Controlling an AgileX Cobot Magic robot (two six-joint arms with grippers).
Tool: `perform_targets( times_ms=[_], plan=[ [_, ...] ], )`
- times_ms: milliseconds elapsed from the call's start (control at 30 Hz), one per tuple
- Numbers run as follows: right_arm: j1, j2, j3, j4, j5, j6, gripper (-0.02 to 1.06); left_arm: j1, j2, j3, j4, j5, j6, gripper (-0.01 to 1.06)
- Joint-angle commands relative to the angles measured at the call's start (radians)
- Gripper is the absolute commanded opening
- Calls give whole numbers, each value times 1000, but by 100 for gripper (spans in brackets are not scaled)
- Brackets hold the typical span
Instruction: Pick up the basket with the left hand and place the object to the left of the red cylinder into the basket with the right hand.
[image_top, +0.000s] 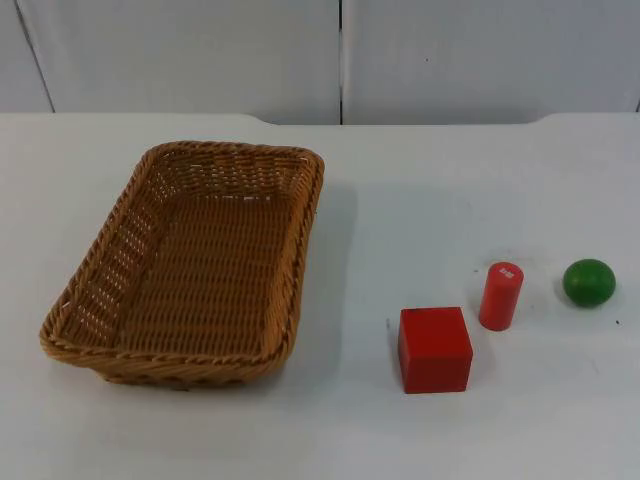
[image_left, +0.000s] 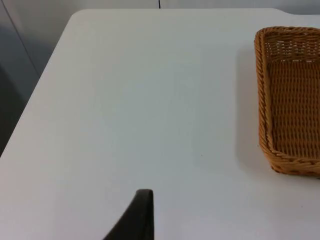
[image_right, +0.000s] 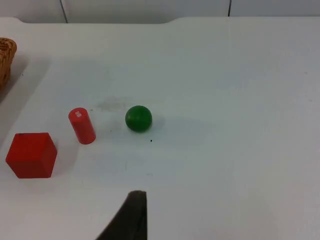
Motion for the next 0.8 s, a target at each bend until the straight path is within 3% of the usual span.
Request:
perform_targets(
  times_ms=[0,767],
  plan=[
    [-5,-4,7,0,-6,-15,105,-3,-5,5,9,-9,0,105],
    [-5,-4,7,0,-6,-15,105,-3,-5,5,11,-9,0,105]
  ],
)
